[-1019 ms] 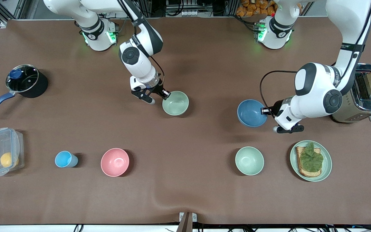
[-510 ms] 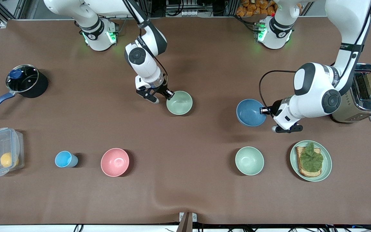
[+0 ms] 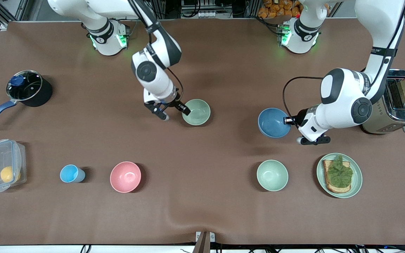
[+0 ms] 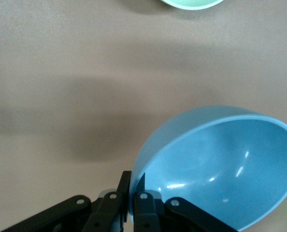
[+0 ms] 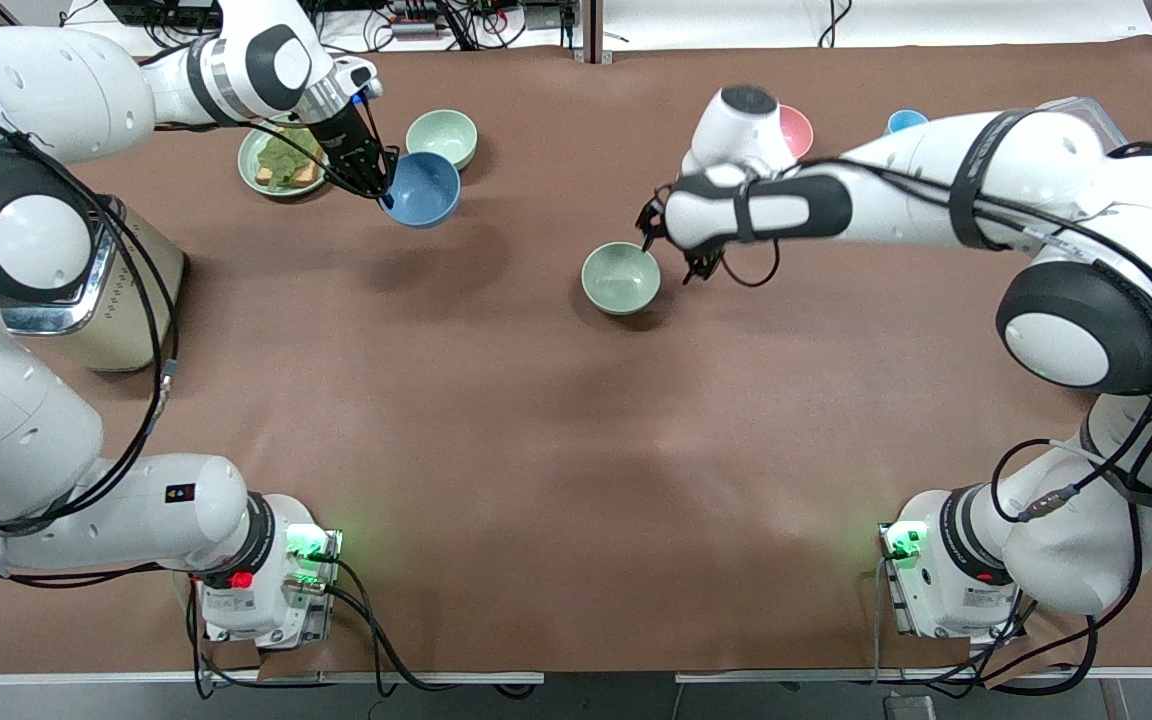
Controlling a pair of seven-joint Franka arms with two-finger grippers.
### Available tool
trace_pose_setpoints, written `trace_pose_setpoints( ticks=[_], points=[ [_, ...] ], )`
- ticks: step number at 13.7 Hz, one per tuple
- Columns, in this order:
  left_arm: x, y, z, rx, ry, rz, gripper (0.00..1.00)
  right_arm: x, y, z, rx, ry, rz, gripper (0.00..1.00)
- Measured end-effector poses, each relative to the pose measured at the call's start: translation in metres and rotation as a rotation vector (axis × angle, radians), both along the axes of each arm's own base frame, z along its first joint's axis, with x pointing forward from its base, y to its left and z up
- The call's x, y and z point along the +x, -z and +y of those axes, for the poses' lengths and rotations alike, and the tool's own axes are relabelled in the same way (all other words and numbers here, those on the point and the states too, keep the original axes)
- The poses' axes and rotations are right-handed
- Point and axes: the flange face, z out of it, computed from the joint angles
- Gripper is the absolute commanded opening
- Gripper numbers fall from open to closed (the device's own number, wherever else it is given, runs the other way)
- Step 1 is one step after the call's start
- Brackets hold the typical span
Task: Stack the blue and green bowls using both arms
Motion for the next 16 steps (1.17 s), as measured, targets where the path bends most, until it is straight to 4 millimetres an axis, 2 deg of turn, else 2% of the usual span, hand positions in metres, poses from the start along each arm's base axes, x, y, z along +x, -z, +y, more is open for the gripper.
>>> trace_pose_setpoints(
  ticks=[2, 4, 6, 9, 11, 14, 16],
  points=[
    [-0.003, -0.001, -0.01, -0.003, 0.008, 0.003, 0.0, 0.025, -0.019, -0.017, -0.02, 0.104, 0.077, 1.0],
    [-0.011, -0.003, -0.033, 0.001, -0.006, 0.025, 0.0, 0.038, -0.016, -0.034, -0.024, 0.201, 0.129, 1.0],
    [-0.025, -0.006, -0.066, -0.012, -0.013, 0.06, 0.0, 0.043, 0.008, -0.044, 0.011, 0.307, 0.208, 1.0],
    [-0.048, -0.008, -0.117, -0.036, -0.023, 0.107, 0.0, 0.047, 0.061, -0.059, 0.044, 0.441, 0.308, 1.0],
    [-0.065, -0.006, -0.154, -0.044, -0.032, 0.124, 0.0, 0.047, 0.084, -0.061, 0.042, 0.48, 0.324, 1.0],
    [-0.087, 0.005, -0.21, -0.04, -0.069, 0.111, 0.0, 0.047, 0.095, -0.059, 0.107, 0.56, 0.374, 1.0],
    [-0.092, 0.012, -0.236, -0.046, -0.095, 0.114, 0.0, 0.047, 0.095, -0.058, 0.142, 0.586, 0.391, 1.0]
  ],
)
